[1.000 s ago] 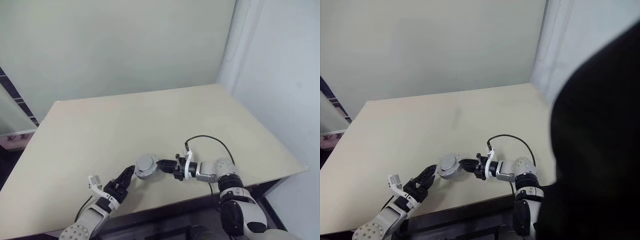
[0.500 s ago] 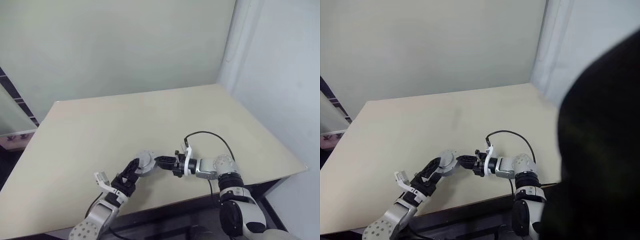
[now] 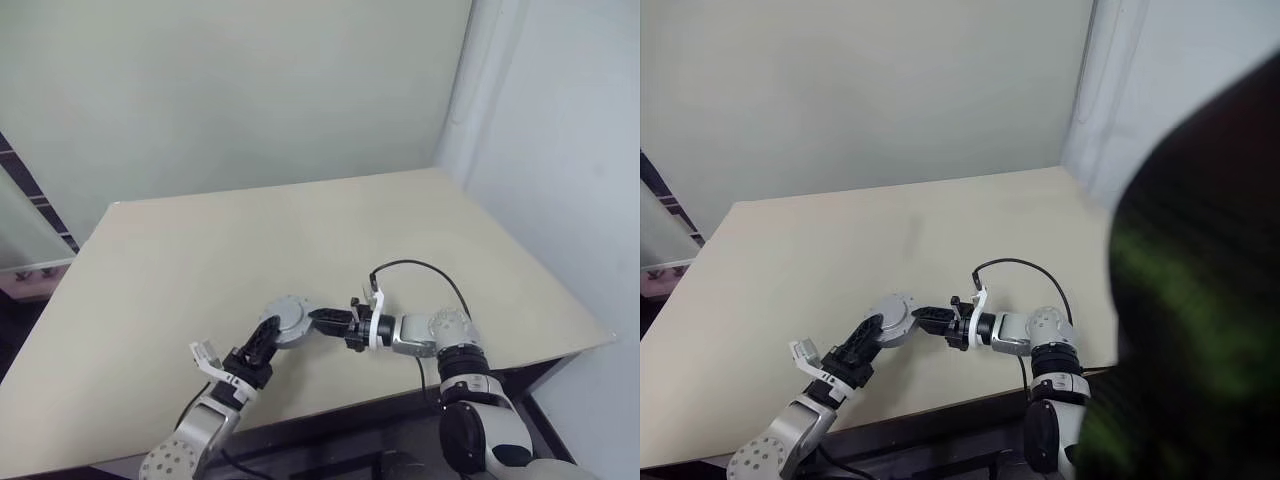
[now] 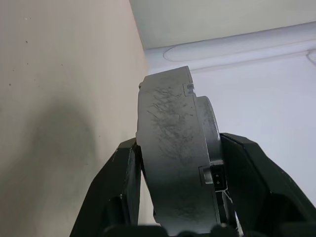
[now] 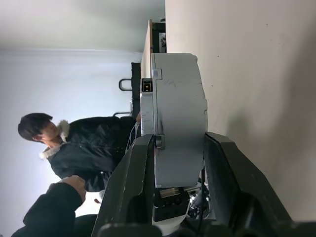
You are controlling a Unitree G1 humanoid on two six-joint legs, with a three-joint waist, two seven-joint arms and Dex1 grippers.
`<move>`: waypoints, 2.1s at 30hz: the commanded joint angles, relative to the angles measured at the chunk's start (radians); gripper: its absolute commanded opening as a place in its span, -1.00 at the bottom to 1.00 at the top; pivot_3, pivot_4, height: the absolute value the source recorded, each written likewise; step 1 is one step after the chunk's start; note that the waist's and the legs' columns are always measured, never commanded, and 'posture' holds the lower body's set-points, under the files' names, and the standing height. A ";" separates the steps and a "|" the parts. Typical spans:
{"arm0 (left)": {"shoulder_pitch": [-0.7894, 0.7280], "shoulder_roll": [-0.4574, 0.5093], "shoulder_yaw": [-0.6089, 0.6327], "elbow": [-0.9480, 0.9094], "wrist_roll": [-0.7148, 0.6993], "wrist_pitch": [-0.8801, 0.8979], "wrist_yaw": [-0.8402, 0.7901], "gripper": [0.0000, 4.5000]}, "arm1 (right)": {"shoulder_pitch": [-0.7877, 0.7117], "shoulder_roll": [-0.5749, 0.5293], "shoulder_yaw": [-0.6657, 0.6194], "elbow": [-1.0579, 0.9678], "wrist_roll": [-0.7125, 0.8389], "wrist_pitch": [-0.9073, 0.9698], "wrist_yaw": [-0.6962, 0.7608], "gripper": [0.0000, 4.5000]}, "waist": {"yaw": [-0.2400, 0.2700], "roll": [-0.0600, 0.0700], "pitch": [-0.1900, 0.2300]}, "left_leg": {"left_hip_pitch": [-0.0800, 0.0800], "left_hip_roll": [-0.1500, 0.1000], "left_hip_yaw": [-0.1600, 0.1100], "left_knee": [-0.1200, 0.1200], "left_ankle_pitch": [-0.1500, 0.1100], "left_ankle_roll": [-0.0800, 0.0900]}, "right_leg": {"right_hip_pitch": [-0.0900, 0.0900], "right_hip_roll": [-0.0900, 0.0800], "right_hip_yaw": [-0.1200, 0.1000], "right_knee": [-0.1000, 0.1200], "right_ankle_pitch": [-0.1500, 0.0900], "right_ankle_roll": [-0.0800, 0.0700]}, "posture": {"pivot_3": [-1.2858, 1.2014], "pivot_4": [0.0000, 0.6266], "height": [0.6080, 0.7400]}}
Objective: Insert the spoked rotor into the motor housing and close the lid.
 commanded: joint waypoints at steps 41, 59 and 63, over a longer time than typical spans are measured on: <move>-0.149 0.167 -0.004 0.145 0.601 -0.680 -0.076 -0.13 | 0.248 -0.173 0.716 -0.268 -0.596 -1.213 0.247 1.00 | 0.012 -0.004 -0.001 | 0.000 -0.002 0.001 0.002 0.000 -0.001 | 0.001 -0.001 0.003 0.000 0.000 0.000 | 0.03 -1.00 1.00; -0.151 0.206 0.053 0.291 0.745 -0.743 0.068 0.59 | 0.237 -0.170 0.723 -0.246 -0.642 -1.240 0.256 1.00 | 0.024 -0.009 -0.003 | 0.004 -0.001 0.001 0.003 0.000 -0.001 | 0.003 0.000 0.003 0.002 0.002 -0.002 | 0.03 -1.00 1.00; -0.127 0.207 0.055 0.287 0.771 -0.754 0.092 0.99 | 0.232 -0.167 0.722 -0.235 -0.645 -1.242 0.258 1.00 | 0.031 -0.009 -0.003 | 0.004 -0.001 0.001 0.003 0.000 -0.001 | 0.004 0.000 0.003 0.002 0.002 -0.002 | 0.03 -1.00 1.00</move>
